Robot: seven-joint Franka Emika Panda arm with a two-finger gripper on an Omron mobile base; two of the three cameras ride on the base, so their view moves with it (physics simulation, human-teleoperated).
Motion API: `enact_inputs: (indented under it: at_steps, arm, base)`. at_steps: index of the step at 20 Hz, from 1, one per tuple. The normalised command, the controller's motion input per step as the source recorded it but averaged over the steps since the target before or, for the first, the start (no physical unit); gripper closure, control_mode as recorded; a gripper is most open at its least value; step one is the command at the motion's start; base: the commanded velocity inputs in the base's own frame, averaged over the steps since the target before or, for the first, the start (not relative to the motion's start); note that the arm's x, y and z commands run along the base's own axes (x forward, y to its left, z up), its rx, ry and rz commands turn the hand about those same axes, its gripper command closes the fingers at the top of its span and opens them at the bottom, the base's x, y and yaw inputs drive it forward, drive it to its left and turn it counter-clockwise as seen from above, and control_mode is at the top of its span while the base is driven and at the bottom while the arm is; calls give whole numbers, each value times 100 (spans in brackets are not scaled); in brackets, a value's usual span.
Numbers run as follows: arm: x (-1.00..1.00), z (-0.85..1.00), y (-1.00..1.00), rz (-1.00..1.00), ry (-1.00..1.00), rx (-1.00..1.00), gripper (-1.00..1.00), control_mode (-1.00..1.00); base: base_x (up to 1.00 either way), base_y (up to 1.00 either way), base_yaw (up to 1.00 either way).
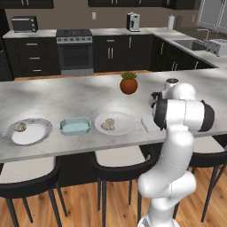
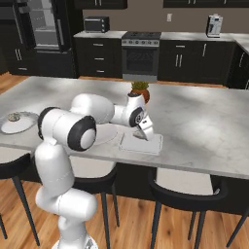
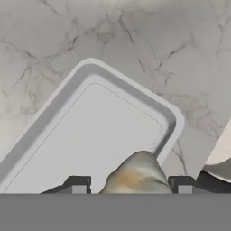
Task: Place two dumplings into each of the tupperware containers and then place the containers in the fridge.
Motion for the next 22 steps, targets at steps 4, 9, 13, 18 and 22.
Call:
enact_inputs:
  at_steps: [4, 9, 13, 18, 22]
  arm:
    - [49, -67, -23, 0, 0, 0, 100, -100]
    - [58, -45, -13, 0, 0, 0, 100, -100]
    - [50, -31, -27, 0, 0, 0, 100, -100]
    - [28, -5, -9, 0, 0, 0, -100, -100]
    - [-12, 0, 3, -2, -1, 0, -100, -100]
  base:
    - [0, 0, 0]
    - [0, 0, 0]
    - [0, 0, 0]
    - [0, 0, 0]
    - [0, 0, 0]
